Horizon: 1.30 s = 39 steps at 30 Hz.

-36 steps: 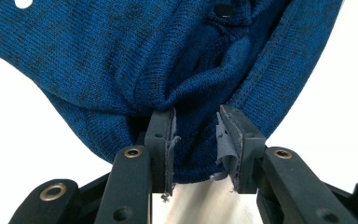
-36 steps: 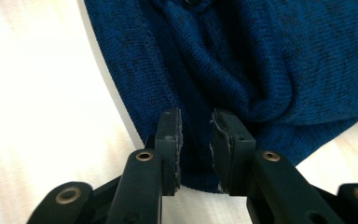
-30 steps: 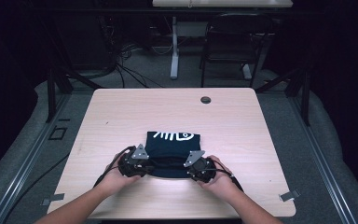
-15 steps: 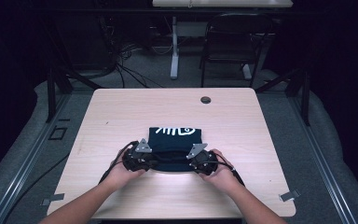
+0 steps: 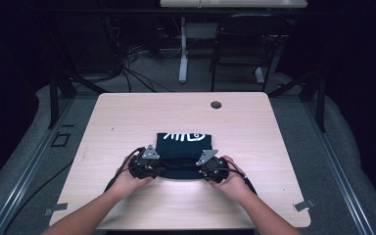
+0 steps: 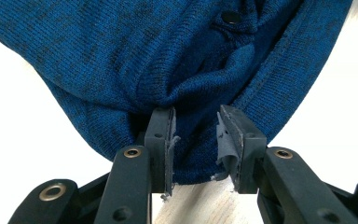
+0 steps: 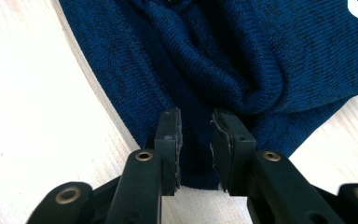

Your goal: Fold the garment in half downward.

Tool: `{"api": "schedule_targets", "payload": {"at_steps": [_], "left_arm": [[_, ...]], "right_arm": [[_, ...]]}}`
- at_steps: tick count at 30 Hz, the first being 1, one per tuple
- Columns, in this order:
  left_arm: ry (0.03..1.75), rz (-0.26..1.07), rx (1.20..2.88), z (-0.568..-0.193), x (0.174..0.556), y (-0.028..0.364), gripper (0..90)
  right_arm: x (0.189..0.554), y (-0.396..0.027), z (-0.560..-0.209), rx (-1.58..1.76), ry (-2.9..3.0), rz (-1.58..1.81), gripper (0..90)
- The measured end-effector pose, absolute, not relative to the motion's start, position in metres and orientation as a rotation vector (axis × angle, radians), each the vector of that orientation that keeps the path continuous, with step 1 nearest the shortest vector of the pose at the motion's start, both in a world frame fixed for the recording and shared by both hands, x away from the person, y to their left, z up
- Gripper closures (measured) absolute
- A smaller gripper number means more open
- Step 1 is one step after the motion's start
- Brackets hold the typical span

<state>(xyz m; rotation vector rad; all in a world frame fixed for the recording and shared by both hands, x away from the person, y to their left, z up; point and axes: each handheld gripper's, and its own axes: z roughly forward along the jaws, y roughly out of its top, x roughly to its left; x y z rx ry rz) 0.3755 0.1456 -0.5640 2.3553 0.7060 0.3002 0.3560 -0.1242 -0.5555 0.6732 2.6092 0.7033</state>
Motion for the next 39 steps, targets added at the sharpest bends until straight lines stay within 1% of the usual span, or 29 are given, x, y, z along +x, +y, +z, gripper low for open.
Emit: {"api": "schedule_targets", "payload": {"at_steps": [9, 15, 19, 29, 34, 36, 39], "left_arm": [[0.705, 0.287, 2.348, -0.556, 0.369, 0.150, 62.9], [0.708, 0.271, 2.312, -0.547, 0.361, 0.156, 60.8], [0.753, 0.260, 2.265, -0.539, 0.358, 0.165, 59.7], [0.782, 0.336, 2.208, -0.529, 0.344, 0.192, 58.9], [0.807, 0.362, 2.177, -0.529, 0.335, 0.205, 57.4], [0.797, 0.395, 2.186, -0.530, 0.330, 0.208, 56.7], [0.811, 0.366, 2.157, -0.533, 0.323, 0.214, 56.5]], "right_arm": [[0.349, -0.124, -0.551, 0.661, 2.611, 0.720, 71.3], [0.341, -0.126, -0.544, 0.659, 2.602, 0.747, 70.6], [0.336, -0.130, -0.537, 0.659, 2.595, 0.744, 69.8], [0.321, -0.138, -0.523, 0.673, 2.560, 0.800, 67.5], [0.312, -0.144, -0.520, 0.686, 2.539, 0.818, 66.3], [0.309, -0.147, -0.521, 0.698, 2.531, 0.821, 65.9], [0.303, -0.153, -0.522, 0.729, 2.514, 0.836, 65.7]]}}
